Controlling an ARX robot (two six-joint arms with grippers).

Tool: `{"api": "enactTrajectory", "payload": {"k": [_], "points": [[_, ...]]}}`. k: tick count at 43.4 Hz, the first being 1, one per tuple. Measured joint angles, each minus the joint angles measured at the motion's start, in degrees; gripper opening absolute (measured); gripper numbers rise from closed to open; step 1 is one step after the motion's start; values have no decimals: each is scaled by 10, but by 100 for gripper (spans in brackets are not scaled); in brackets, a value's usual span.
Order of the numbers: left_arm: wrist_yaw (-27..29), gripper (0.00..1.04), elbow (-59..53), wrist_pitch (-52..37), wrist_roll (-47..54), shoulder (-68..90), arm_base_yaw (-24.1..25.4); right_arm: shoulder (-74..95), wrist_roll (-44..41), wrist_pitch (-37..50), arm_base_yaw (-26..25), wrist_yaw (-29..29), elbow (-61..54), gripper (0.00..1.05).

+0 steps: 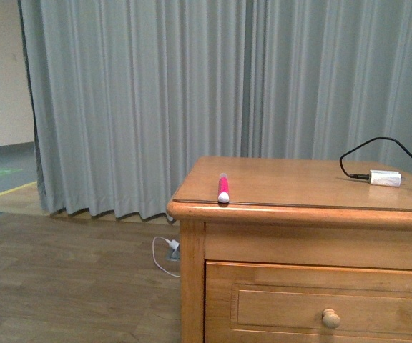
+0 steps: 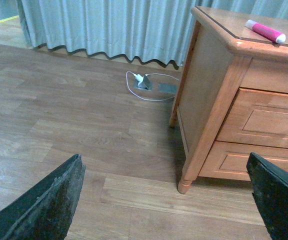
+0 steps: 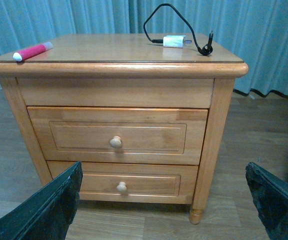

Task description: Place pink marker in drawer with both arms

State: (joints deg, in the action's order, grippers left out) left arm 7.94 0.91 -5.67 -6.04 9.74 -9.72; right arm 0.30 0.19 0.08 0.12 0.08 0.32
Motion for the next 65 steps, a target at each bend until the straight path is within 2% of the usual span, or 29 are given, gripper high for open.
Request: {"api": "enactTrajectory", "payload": {"k": [40, 43, 45, 48, 56, 61, 65], "points": [[0, 99, 0, 0, 0, 0, 0, 0, 0, 0, 0, 0, 0, 96], [0, 99, 0, 0, 0, 0, 0, 57, -9, -94, 35, 101, 37, 96], [0, 99, 0, 0, 0, 0, 0, 96, -8, -97, 43, 110, 44, 96], [0, 99, 0, 0, 0, 0, 0, 146, -1, -74, 45, 104, 56, 96], [0, 99, 0, 0, 0, 0, 0, 400, 15, 75, 43, 92, 142, 96], [0, 99, 0, 0, 0, 0, 0, 586, 17, 164, 60, 89, 217, 96], [0, 99, 0, 0, 0, 0, 0, 680, 23, 193, 72, 90, 263, 96]]}}
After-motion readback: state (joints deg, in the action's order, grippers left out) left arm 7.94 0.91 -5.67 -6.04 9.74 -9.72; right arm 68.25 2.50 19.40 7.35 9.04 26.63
